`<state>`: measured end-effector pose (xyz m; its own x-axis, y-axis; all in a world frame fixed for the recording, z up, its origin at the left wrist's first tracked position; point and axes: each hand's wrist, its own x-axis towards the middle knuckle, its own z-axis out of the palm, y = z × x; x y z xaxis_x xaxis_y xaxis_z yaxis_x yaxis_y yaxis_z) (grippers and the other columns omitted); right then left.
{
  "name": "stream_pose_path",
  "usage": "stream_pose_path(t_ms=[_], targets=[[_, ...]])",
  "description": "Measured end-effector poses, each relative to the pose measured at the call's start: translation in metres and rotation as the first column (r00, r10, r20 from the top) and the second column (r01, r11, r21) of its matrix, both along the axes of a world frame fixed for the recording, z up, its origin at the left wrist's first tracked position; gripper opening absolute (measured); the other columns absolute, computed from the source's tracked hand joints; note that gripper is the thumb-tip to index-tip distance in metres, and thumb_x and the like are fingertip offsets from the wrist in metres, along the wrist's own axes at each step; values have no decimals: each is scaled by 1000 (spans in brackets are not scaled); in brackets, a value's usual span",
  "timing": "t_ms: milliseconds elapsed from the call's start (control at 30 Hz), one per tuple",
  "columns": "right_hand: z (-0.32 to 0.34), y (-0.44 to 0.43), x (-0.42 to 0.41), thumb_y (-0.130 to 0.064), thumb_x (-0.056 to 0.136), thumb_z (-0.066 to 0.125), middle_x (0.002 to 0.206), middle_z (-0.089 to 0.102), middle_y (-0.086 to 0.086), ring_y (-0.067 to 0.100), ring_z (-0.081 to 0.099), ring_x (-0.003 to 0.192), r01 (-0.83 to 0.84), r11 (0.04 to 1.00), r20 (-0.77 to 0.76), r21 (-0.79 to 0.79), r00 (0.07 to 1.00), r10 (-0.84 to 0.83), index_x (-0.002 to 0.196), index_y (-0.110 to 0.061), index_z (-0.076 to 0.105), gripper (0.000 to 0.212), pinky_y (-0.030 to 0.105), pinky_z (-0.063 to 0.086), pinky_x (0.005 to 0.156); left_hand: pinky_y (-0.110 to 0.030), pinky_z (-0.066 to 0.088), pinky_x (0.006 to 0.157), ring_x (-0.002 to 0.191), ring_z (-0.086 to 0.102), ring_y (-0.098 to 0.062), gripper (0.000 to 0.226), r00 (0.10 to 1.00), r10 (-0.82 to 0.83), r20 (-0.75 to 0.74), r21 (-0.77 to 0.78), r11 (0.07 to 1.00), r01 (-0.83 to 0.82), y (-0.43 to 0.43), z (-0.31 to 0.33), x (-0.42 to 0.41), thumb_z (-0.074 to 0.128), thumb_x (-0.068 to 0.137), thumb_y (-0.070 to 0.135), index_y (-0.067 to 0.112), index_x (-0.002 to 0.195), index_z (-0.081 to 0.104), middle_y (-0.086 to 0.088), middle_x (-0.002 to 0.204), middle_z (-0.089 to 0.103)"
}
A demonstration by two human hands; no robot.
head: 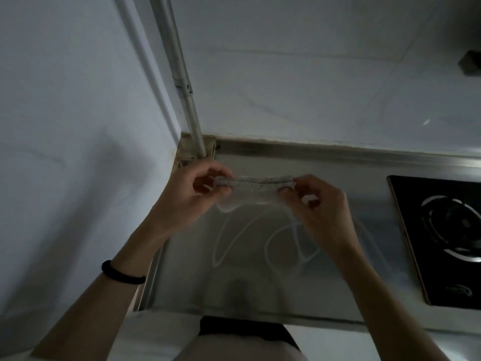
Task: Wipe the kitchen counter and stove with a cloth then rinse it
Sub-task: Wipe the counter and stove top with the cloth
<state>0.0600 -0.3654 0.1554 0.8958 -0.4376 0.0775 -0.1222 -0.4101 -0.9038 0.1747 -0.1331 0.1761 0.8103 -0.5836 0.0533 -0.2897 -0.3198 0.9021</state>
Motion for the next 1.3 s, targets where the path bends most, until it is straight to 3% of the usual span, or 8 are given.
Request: stream_pose_path(t_ms=[233, 333, 433, 600, 700, 900, 1033, 1300], targets=[[-92, 49, -53, -53, 80, 73, 79, 76, -19, -1, 71, 70, -67, 992, -293, 110, 951, 97, 95, -44, 75, 18, 14, 53, 63, -20, 54, 59, 71, 70, -5, 16, 914, 14, -405, 206, 976, 76, 56, -101, -33, 78, 91, 7, 22, 95, 74, 10, 88, 75], [-152, 66, -53, -40, 89, 75, 88, 78, -11, 10, 74, 85, -104, 995, -510, 0, 856, 89, 105, -33, 78, 18, 35, 59, 78, -27, 58, 74, 80, 68, 2, 16, 956, 33, -291, 395, 915, 88, 53, -159, -40, 73, 94, 6, 21, 95, 70, 16, 88, 73], [-194, 85, -49, -28, 98, 63, 118, 71, 2, 29, 68, 109, -167, 977, -681, -136, 732, 31, 126, -27, 68, 29, 37, 54, 87, -43, 53, 99, 107, 68, -27, 21, 985, 83, -153, 538, 843, 12, 54, -200, -44, 67, 96, 1, 6, 116, 71, -11, 115, 72], [-223, 133, -75, -25, 97, 59, 143, 55, 5, 28, 60, 123, -349, 856, -426, -382, 888, 172, 141, -18, 53, 45, 42, 59, 90, -49, 45, 117, 143, 49, -33, 42, 993, 56, 101, 633, 767, -107, 79, -225, -45, 59, 100, 4, 8, 142, 61, -14, 149, 56], [-250, 144, -82, -36, 103, 55, 168, 33, 13, 35, 35, 153, -547, 688, -425, -478, 829, 364, 161, -21, 36, 63, 55, 39, 118, -47, 31, 127, 160, 23, -30, 53, 994, 1, 114, 740, 667, -85, 87, -234, -41, 51, 106, 17, 18, 159, 43, -9, 170, 32], [-301, 146, -37, -49, 103, 47, 175, 13, 6, 26, 13, 161, -638, 550, -477, -539, 770, 424, 164, -29, 28, 67, 51, 16, 128, -50, 23, 129, 162, 7, -32, 60, 983, 15, 184, 755, 638, -151, 93, -269, -28, 31, 109, 32, 24, 167, 21, -11, 176, 11], [-310, 127, 19, -55, 100, 46, 174, 15, 5, 25, 10, 161, -619, 509, -452, -598, 785, 424, 162, -33, 32, 67, 50, 7, 130, -52, 14, 132, 163, -4, -33, 60, 991, 36, 132, 813, 568, -129, 94, -292, -20, 18, 111, 41, 27, 168, 4, -9, 177, -6], [-304, 72, 197, -58, 104, 22, 176, 1, 4, 26, 0, 162, -590, 513, -517, -623, 803, 295, 166, -35, 16, 66, 53, 3, 130, -52, 21, 130, 163, 2, -32, 70, 985, 33, 167, 777, 611, -152, 103, -303, -20, 39, 107, 41, 31, 168, 8, -5, 177, -1]])
